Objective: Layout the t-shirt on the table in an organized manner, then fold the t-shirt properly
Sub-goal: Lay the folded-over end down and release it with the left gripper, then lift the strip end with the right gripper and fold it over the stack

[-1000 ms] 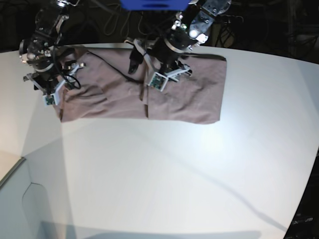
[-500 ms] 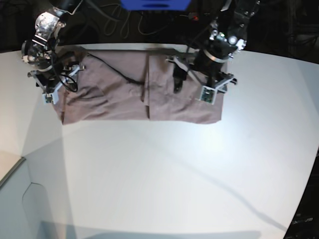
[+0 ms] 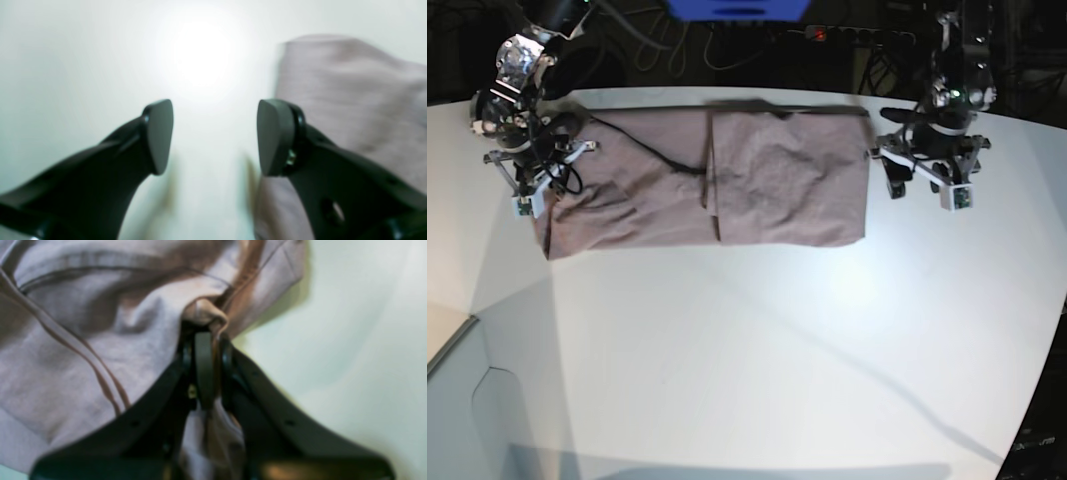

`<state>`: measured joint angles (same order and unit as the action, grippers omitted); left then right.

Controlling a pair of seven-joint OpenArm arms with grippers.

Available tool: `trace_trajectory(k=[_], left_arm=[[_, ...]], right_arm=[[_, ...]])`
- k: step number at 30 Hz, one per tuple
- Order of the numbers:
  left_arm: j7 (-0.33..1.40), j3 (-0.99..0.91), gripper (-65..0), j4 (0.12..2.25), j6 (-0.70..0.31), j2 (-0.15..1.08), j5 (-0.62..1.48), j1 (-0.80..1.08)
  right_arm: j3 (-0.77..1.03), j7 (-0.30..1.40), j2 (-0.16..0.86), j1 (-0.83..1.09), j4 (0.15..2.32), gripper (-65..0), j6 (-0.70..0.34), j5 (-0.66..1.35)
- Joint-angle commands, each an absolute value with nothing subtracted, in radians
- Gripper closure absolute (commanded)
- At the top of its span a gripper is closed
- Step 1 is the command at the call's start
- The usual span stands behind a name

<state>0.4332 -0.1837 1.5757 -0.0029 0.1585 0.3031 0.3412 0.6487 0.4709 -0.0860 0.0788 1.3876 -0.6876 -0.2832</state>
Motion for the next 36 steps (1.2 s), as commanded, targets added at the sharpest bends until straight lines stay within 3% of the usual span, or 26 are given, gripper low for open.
trace_trajectory(k=[1,13,20,36], left_arm=[[0.417,-0.183,-38.4,1.567,-0.005,0.162,0.317,0.329],[0.417,-0.18,-38.4,1.491,-0.005,0.153,0.332,0.268],[0.417,-0.18,-38.4,1.488,-0.005,0.153,0.332,0.268],[0.417,-0.18,-38.4,1.483,-0.005,0.153,0.334,0.266]], right_arm=[[0.647,0.506,-0.09,0.082,1.395,0.0,-0.698,-0.303],[0.642,0.506,-0.143,0.111,1.636,0.0,-0.698,-0.298],[0.547,0.513,-0.157,0.171,1.764,0.0,-0.698,-0.298],[-0.093,0.51,-0.157,0.309,1.863,0.0,-0.698,-0.298]])
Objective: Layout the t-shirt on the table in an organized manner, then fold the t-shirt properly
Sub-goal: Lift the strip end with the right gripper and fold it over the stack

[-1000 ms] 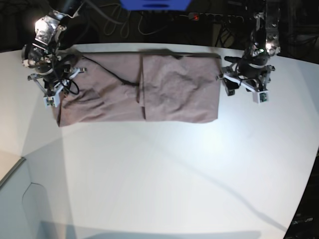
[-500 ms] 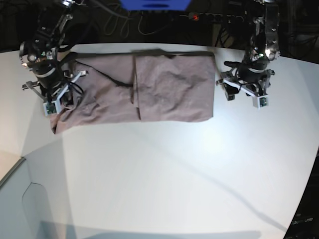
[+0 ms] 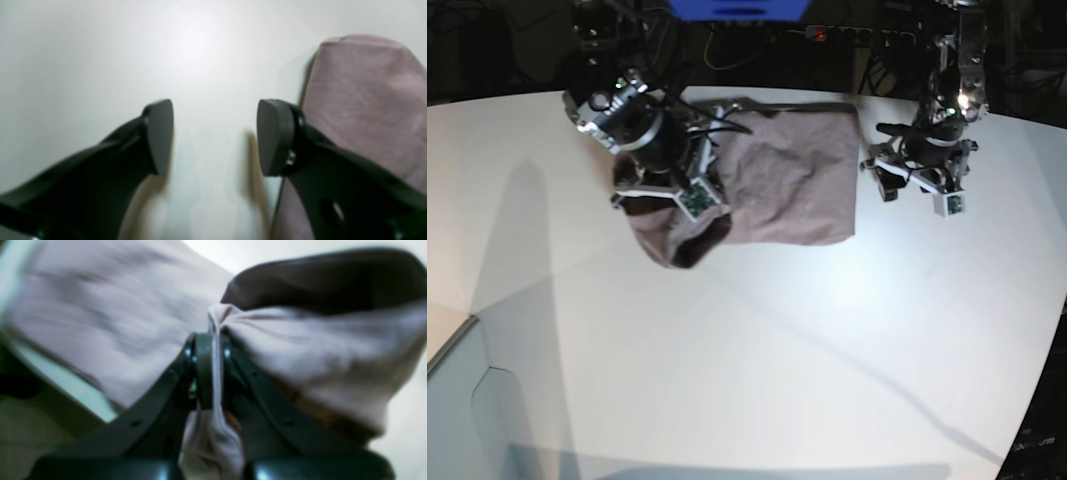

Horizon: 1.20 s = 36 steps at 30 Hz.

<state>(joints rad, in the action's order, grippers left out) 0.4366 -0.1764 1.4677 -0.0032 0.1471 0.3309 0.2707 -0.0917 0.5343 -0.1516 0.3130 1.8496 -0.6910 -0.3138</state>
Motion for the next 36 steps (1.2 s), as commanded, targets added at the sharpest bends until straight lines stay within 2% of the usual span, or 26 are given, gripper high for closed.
trace_trajectory(k=[1,10,18,24,26,28,31,32,34,36], left_arm=[[0.417,-0.18,-38.4,1.483,-0.005,0.153,0.334,0.265],[0.417,-0.179,-38.4,1.483,-0.005,0.153,0.334,0.255],[0.417,-0.179,-38.4,1.483,-0.005,0.151,0.334,0.252],[0.424,-0.191,-37.8,1.564,-0.005,0.165,0.332,0.286],[0.473,-0.223,-33.3,1.59,-0.005,0.183,0.334,0.303],[0.539,-0.249,-24.5,1.593,-0.005,0.188,0.334,0.303],[0.621,-0.266,-4.2,1.587,-0.004,0.188,0.334,0.294],[0.644,-0.263,0.0,1.57,-0.002,0.188,0.334,0.277],[0.696,-0.262,-1.5,1.531,-0.005,0.186,0.334,0.248],[0.728,-0.26,0.0,1.492,-0.005,0.162,0.335,0.222]], right_arm=[[-0.133,0.51,-0.157,0.308,1.863,0.0,-0.698,-0.298],[-0.383,0.513,-0.157,0.226,1.79,0.0,-0.698,-0.302],[-0.466,0.513,-0.157,0.134,1.736,0.0,-0.698,-0.302],[-0.433,0.515,-0.157,0.09,1.735,0.0,-0.698,-0.302],[-0.4,0.515,-0.157,0.09,1.735,0.0,-0.698,-0.302],[-0.384,0.513,-0.157,0.09,1.735,0.0,-0.698,-0.302],[-0.381,0.513,-0.157,0.09,1.735,0.0,-0.698,-0.302],[-0.381,0.513,-0.157,0.09,1.735,0.0,-0.698,-0.302],[-0.389,0.512,-0.157,0.09,1.735,0.0,-0.698,-0.302],[-0.389,0.512,-0.157,0.09,1.739,0.0,-0.698,-0.302]])
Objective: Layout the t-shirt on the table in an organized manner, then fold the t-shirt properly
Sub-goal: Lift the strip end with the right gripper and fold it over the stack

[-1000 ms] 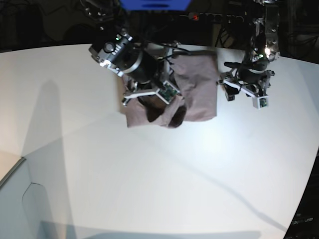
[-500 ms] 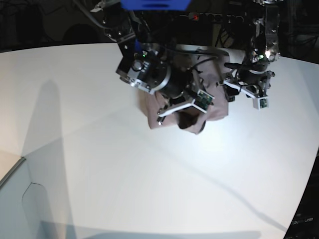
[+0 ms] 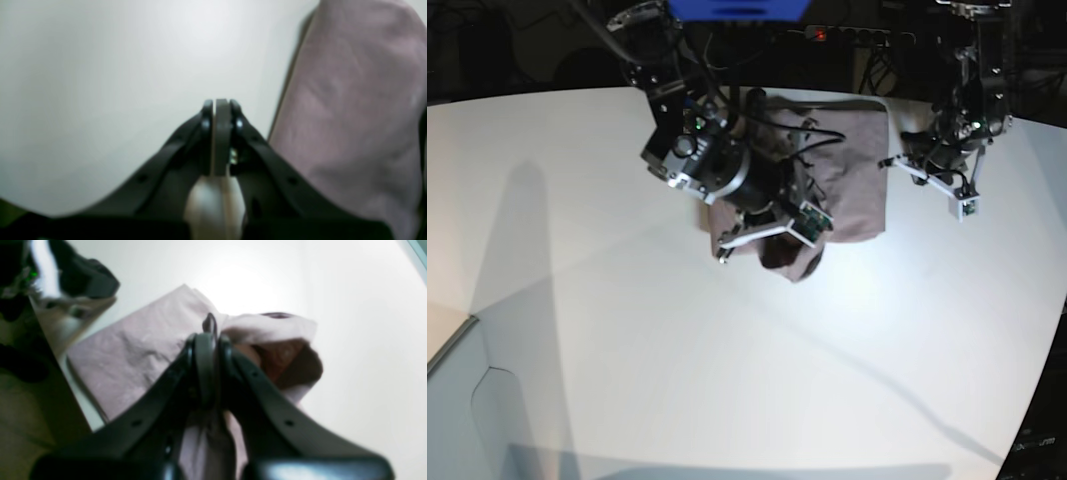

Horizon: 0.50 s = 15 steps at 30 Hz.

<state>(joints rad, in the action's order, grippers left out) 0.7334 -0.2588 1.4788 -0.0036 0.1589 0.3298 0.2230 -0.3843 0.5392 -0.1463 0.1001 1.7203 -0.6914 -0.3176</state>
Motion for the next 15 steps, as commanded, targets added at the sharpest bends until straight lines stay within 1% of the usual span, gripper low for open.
trace_trajectory(k=[1,6,10,15], left_arm=[[0.742,-0.262,0.0,1.478,-0.005,0.148,0.335,0.209],[0.751,-0.234,0.0,1.466,-0.005,0.102,0.335,0.191],[0.743,-0.165,0.0,1.457,-0.005,0.102,0.335,0.191],[0.745,-0.159,0.0,1.466,-0.005,0.102,0.335,0.196]], right_arm=[[-0.389,0.512,-0.157,0.09,1.739,0.0,-0.698,-0.302],[-0.46,0.513,-0.157,0.074,1.733,0.0,-0.698,-0.3],[-0.478,0.507,-0.157,0.054,1.695,0.0,-0.698,-0.3],[-0.504,0.506,-0.157,0.012,1.624,0.0,-0.698,-0.298]])
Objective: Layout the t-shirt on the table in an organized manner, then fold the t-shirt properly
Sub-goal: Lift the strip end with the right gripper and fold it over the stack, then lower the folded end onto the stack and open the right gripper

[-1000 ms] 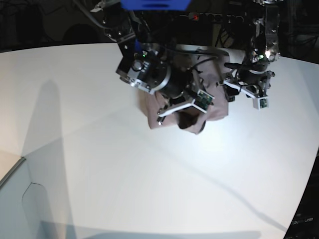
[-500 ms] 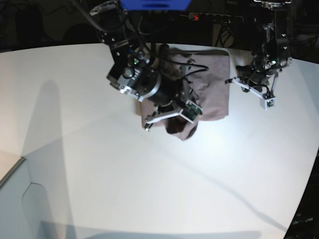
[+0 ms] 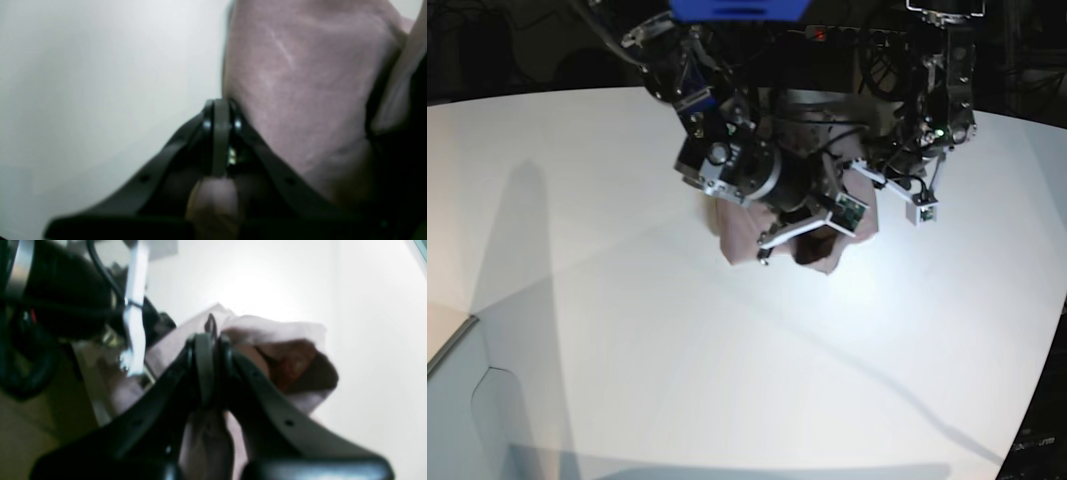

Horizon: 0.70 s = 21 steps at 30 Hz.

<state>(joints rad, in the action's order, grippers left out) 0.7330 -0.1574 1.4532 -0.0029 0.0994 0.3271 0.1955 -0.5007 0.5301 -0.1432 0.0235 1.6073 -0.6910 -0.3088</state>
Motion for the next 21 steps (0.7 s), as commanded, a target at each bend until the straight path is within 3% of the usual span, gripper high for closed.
trace_trajectory(k=[1,21], left_arm=[[0.748,-0.159,0.0,1.469,-0.005,0.104,0.335,0.197],[0.743,-0.159,0.0,1.529,-0.008,0.134,0.335,0.223]], right_arm=[[-0.504,0.506,-0.157,0.005,1.606,0.0,-0.698,-0.298],[-0.679,0.503,-0.157,-0.05,1.56,0.0,-0.698,-0.297]])
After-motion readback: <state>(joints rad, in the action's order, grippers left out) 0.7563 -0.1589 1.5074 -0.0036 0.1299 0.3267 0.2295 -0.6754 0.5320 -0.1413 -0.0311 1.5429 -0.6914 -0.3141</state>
